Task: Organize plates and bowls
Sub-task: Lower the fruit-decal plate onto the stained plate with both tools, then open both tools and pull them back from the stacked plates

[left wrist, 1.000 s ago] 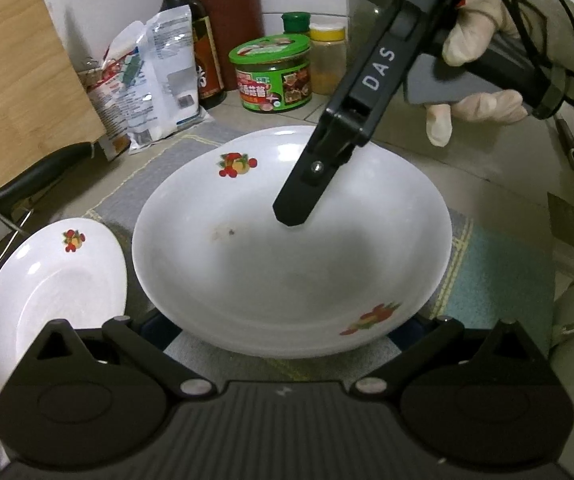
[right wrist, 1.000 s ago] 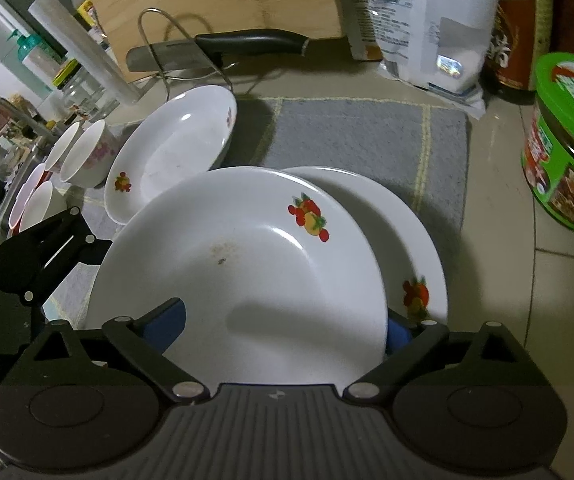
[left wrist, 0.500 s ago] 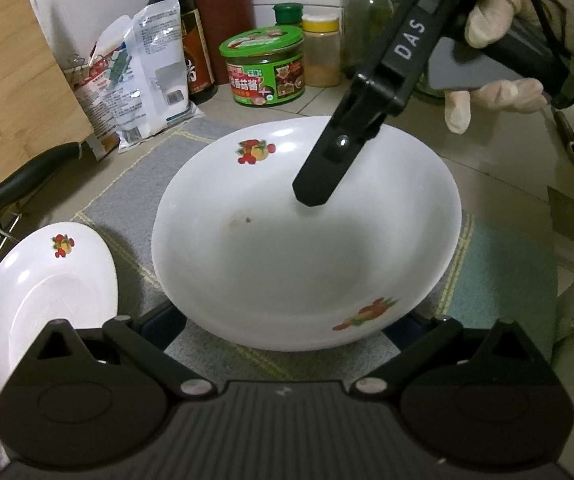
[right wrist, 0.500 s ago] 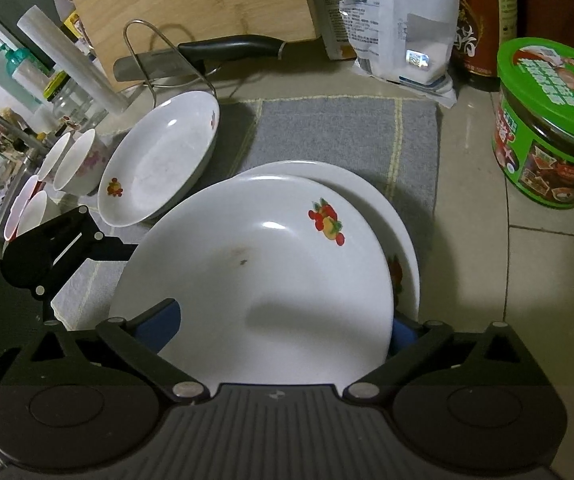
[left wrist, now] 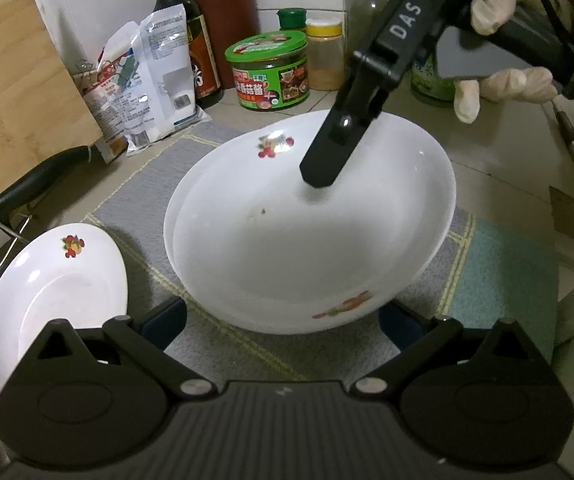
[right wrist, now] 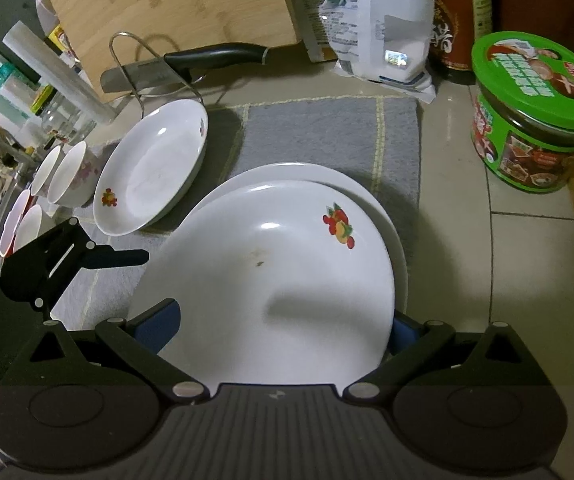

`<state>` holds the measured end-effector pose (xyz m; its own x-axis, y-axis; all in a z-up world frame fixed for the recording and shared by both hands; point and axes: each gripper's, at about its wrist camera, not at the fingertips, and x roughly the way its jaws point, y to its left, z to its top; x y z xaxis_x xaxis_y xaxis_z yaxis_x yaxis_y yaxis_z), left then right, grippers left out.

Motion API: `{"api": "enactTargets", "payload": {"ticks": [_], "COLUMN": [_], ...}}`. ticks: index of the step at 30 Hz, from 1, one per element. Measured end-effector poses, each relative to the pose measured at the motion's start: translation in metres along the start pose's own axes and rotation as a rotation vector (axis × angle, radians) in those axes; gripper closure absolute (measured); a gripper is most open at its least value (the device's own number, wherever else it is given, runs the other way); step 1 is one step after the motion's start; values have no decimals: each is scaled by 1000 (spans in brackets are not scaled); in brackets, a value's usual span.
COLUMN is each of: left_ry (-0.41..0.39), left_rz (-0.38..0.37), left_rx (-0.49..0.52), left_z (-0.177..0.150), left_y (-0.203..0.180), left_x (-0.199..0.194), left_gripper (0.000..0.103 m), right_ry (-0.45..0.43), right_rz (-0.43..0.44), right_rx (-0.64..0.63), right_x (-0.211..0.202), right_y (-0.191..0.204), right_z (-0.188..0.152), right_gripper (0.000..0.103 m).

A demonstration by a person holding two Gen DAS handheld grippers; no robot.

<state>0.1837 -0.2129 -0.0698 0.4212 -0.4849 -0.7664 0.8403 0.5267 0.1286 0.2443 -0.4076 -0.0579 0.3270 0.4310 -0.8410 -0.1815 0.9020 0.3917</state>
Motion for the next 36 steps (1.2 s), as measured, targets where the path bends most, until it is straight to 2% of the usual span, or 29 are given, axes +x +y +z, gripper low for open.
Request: {"api": "enactTargets", "payload": {"ticks": [15,29,36], "left_ry": [-45,-76,-107], "left_rz": [27,54,84], "left_rx": [-31,-60,-85], "left_z": [-3,-8,-12], "left_y": [-3,-6,-10], "left_x": [-6,-21,-32], "left_gripper": [1,1,1], "right_ry": [-22,-7,-42], "right_rz": [-51,-119,-121], "right_rx": [-17,-29,-59], "right_x": [-7,-9,-20], "right_y": [7,11,18], "right_z": [-8,-19,-25], "right_gripper": [0,0,0]}}
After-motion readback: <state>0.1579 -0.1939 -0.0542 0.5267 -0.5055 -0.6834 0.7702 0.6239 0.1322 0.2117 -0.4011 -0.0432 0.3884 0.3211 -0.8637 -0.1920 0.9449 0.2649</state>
